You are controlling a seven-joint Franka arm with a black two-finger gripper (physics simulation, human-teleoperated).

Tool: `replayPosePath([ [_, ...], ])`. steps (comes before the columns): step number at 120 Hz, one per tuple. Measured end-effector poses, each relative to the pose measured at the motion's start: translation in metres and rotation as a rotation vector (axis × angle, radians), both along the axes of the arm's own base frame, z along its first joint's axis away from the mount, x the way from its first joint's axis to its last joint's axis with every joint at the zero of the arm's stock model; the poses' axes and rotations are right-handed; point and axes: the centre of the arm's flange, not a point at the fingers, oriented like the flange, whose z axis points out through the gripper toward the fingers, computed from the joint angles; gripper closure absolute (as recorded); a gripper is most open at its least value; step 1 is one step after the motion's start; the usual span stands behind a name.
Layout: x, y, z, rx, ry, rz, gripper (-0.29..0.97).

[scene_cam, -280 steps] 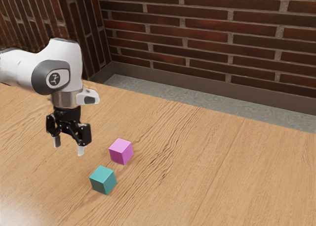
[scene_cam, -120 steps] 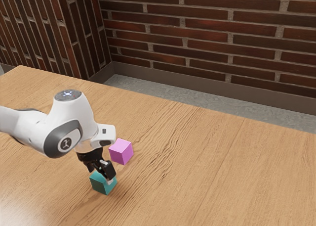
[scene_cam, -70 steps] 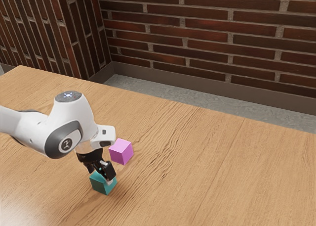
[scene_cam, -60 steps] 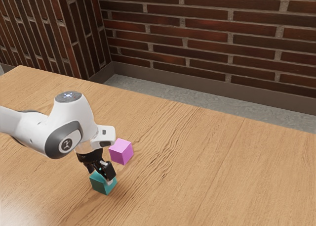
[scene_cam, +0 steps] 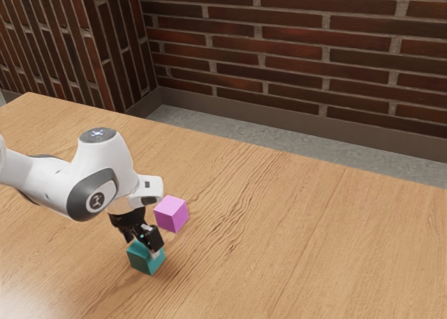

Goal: Pick up the blue block with one arm, and put the blue block on the pink block with one arm

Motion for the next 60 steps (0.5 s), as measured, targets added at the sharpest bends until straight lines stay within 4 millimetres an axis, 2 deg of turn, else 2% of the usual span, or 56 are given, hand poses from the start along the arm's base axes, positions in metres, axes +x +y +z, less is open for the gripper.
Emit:
replayPosePath([
  [60,0.0072,0.0035,-0.0093,-0.005,0.004,-0.013,0.0],
])
